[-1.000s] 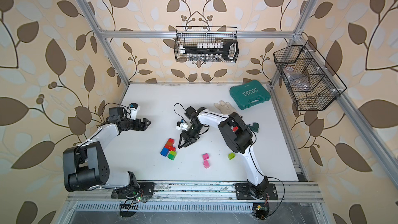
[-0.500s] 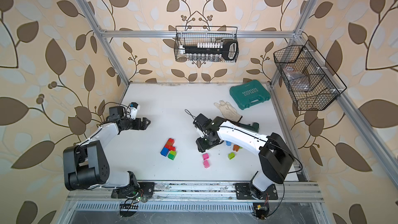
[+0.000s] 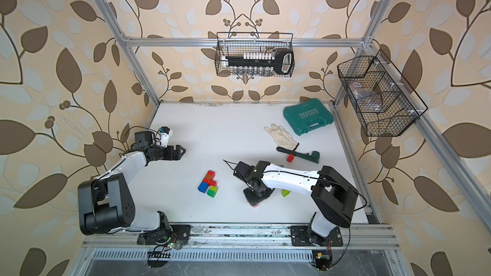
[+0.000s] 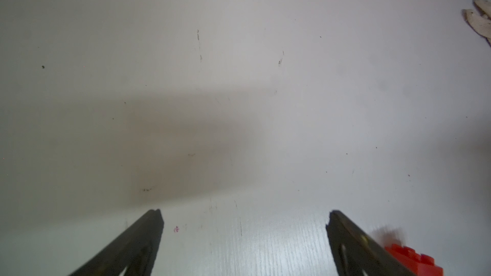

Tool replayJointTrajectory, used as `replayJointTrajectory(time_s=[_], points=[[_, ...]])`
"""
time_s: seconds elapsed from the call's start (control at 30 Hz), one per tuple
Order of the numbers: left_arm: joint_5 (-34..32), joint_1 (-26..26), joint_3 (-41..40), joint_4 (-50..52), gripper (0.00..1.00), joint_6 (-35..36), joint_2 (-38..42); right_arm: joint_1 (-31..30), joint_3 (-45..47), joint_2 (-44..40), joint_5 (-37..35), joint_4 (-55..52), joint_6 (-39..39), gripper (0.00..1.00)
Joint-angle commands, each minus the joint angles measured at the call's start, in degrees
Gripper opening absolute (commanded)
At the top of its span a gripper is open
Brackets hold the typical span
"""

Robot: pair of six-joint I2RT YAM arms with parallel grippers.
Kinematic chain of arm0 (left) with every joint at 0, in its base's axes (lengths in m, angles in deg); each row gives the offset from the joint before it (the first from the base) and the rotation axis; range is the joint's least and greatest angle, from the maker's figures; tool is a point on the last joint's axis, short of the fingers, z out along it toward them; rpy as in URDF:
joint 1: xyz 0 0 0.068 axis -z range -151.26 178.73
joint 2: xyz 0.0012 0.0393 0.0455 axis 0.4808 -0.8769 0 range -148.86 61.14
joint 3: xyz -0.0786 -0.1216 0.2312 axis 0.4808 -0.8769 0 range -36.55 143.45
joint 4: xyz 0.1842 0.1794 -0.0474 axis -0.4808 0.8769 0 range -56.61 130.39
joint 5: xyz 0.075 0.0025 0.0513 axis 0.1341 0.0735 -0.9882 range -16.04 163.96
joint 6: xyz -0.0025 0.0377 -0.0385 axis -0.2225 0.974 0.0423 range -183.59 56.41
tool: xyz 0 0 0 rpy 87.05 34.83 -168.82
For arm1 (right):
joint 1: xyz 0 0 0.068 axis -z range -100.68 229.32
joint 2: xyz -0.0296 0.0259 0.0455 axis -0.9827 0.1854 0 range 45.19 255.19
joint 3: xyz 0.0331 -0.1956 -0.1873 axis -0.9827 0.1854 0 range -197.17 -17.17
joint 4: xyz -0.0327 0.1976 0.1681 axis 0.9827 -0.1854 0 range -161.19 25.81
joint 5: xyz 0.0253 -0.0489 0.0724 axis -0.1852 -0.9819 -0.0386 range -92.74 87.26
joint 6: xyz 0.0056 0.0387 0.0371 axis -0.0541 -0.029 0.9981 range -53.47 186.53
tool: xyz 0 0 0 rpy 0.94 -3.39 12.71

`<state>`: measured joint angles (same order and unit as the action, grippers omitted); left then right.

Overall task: Assemble the letter h with lego
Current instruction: Pick up the lego brick from the center of the board, then assemble the lego brick with the lego brick.

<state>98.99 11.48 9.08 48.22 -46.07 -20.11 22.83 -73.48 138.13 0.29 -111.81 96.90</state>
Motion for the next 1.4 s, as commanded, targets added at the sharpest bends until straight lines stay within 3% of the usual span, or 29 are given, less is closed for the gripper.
replayJointTrajectory(time_s=[0.0,0.17,0.3,0.47,0.6,0.8,1.0,1.2,1.37], points=[[0.85,-0.15,1.13,-0.62,0.99,-0.37,0.83,-0.07,1.78,1.51,2.13,5.03,2.89,0.31],[0.54,-0.15,0.74,-0.58,0.99,0.30,1.24,-0.05,1.98,1.76,5.24,7.55,4.33,0.15],[1.44,-0.15,0.61,-0.45,0.99,0.96,1.50,1.14,1.76,-3.03,11.14,11.54,5.63,0.14],[4.52,-0.15,-0.91,-1.81,0.99,2.38,3.40,9.52,1.82,-5.58,20.76,22.23,8.35,0.18],[7.96,-0.21,-2.26,-1.83,0.99,4.38,5.35,18.64,0.22,2.45,31.48,35.17,12.54,0.17],[11.31,-0.15,-2.32,-0.86,0.99,6.16,6.72,20.03,-6.26,17.93,36.58,43.56,16.62,0.17],[12.92,-0.03,-2.48,-0.10,0.99,7.88,6.73,21.32,-6.82,19.94,32.66,38.03,13.54,0.22],[13.31,0.03,-2.60,-0.23,0.99,8.39,6.31,24.12,-4.29,17.78,27.77,30.72,8.40,0.36],[13.37,0.16,-2.74,-0.25,0.99,8.70,6.46,24.35,-3.62,15.11,23.38,26.45,5.18,0.37]])
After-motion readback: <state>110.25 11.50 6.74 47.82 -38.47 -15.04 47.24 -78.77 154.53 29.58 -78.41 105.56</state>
